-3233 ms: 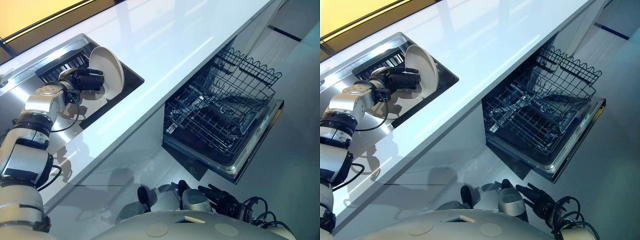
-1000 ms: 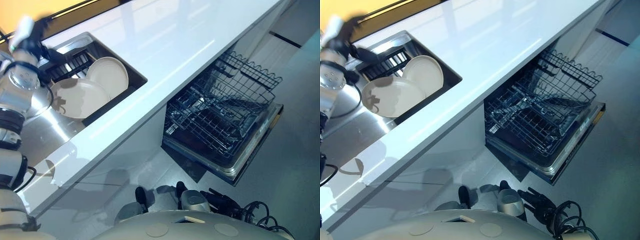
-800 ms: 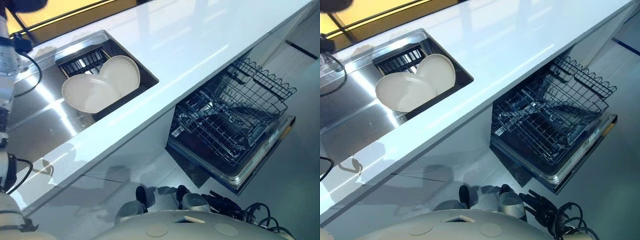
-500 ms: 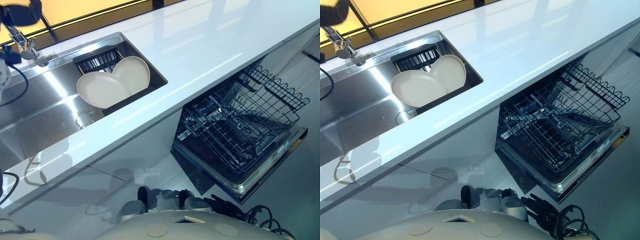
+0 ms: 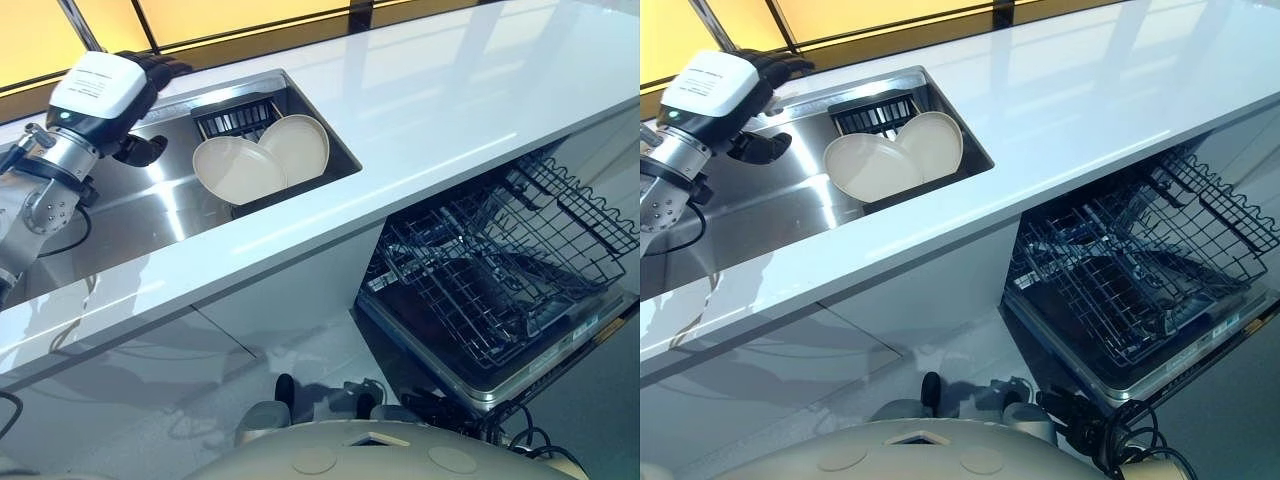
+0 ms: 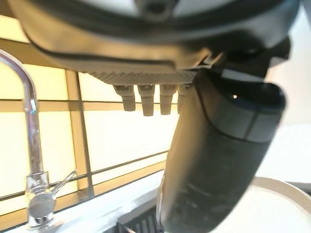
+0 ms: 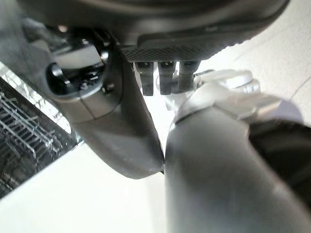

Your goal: Pick up plates and place into dishwasher.

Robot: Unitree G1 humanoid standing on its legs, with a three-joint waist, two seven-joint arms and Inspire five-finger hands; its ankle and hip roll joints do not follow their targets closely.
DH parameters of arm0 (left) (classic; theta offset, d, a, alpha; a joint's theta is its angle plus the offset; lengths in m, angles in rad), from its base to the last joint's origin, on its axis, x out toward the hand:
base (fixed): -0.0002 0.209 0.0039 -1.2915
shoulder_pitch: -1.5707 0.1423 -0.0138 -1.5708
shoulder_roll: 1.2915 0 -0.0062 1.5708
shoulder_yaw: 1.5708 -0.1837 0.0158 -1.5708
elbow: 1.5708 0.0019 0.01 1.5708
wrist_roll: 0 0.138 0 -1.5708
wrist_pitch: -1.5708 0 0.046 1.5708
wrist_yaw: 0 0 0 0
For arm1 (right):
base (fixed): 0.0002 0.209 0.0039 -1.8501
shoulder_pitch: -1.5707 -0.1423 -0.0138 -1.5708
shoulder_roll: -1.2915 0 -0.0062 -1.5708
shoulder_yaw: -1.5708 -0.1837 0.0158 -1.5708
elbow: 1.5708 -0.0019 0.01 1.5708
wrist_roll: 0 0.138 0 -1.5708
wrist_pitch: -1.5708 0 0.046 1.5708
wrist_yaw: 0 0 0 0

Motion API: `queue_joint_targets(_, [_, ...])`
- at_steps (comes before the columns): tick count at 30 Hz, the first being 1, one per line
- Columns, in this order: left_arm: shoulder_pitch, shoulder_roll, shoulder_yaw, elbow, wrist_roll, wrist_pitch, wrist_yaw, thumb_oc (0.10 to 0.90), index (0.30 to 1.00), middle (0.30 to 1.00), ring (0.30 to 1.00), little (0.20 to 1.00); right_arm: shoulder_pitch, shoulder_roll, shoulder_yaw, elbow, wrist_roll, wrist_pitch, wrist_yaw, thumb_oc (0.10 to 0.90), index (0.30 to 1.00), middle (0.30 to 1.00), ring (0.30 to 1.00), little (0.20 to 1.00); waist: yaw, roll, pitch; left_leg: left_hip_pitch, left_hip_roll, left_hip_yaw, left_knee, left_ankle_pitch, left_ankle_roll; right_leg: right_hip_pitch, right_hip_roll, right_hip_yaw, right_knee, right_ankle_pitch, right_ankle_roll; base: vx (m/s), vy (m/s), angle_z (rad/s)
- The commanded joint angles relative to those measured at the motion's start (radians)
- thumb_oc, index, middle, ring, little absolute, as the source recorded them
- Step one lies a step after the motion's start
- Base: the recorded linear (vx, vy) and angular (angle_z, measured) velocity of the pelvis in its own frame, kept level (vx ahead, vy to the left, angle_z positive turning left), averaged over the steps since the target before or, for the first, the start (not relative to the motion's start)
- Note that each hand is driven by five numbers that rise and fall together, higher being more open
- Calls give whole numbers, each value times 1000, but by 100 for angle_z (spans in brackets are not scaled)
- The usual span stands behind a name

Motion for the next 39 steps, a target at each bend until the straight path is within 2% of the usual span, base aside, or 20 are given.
queue_joint_targets(1, [-86, 82, 98, -14, 9, 5, 33, 800, 900, 900, 900, 900, -18, -25, 9, 4, -11, -10, 26, 800, 900, 900, 900, 900, 9, 60, -26, 53, -52, 87, 18, -150, 27, -64, 81, -5, 101, -72, 15, -16, -7, 10])
queue_joint_targets(14, [-123, 138, 0, -53, 103, -38, -65, 800, 900, 900, 900, 900, -22, -43, -2, 12, -33, -6, 40, 800, 900, 900, 900, 900, 1, 72, -33, 55, -52, 85, 16, -149, 25, -59, 80, -12, 99, -75, 15, -1, 0, 0])
queue_joint_targets(26, [-223, 172, -120, -120, 60, -15, -173, 800, 900, 900, 900, 900, -25, -50, -2, 23, -37, -2, 45, 800, 900, 900, 900, 900, -11, 81, -36, 61, -59, 79, 10, -151, 30, -59, 80, -13, 100, -73, 18, 0, 0, 0])
queue_joint_targets(39, [-287, 148, -230, -124, 100, 19, -218, 800, 900, 900, 900, 900, -32, -48, 0, 30, -45, -3, 50, 800, 900, 900, 900, 900, -25, 80, -36, 66, -65, 84, 8, -155, 38, -60, 82, -14, 105, -73, 22, 3, 0, -2])
